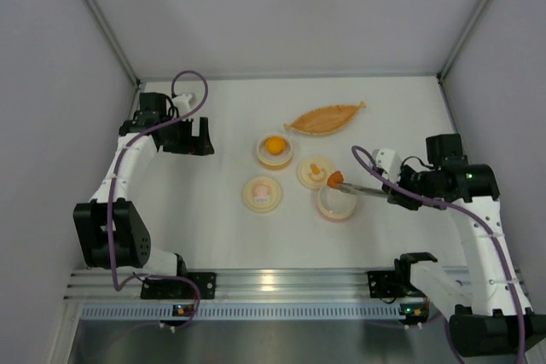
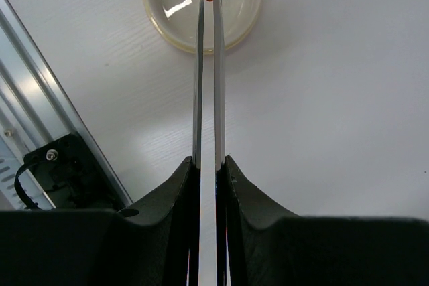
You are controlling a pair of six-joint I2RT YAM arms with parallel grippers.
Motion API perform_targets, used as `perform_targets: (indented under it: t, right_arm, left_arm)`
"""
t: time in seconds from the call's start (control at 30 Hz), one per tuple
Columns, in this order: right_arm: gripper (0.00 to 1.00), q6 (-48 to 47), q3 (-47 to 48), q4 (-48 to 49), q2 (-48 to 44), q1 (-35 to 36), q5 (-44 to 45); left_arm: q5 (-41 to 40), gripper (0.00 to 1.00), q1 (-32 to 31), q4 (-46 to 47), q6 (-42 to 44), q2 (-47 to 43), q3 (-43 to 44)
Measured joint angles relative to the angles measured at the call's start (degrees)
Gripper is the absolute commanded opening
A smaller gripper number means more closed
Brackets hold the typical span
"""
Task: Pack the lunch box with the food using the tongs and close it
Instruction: Place the fake food in the packing box.
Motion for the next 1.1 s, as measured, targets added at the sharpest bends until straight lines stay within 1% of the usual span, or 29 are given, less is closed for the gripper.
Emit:
perform_targets:
  t: [0.2, 0.6, 0.9, 1.03, 1.1]
  right_arm:
    - [0.0, -1.97, -2.01, -0.48, 1.84, -0.09, 1.25]
    - [0.0, -4.74, -3.15, -0.7, 8.13, -0.09, 1.79]
    - [0.0, -5.92, -3.19, -0.72, 11.21, -0.09, 1.86]
    - [0.04, -5.92, -3.19, -0.72, 13.33, -0.09, 1.84]
    - [0.04, -5.92, -3.17, -0.72, 14.29, -0.09, 1.81]
  left_arm:
    - [0.07, 0.98, 0.0, -0.13, 0.13, -0.09, 0.02]
    - [0.04, 0.98, 0.0, -0.15, 0.13, -0.37, 0.11]
    - [-0.04, 0.98, 0.0, -0.13, 0.07, -0.22, 0.66]
    - [-0.24, 0.98, 0.0, -0.13, 0.07, -0.07, 0.66]
    - [-0.31, 0.98, 0.0, -0.13, 0.07, -0.04, 0.66]
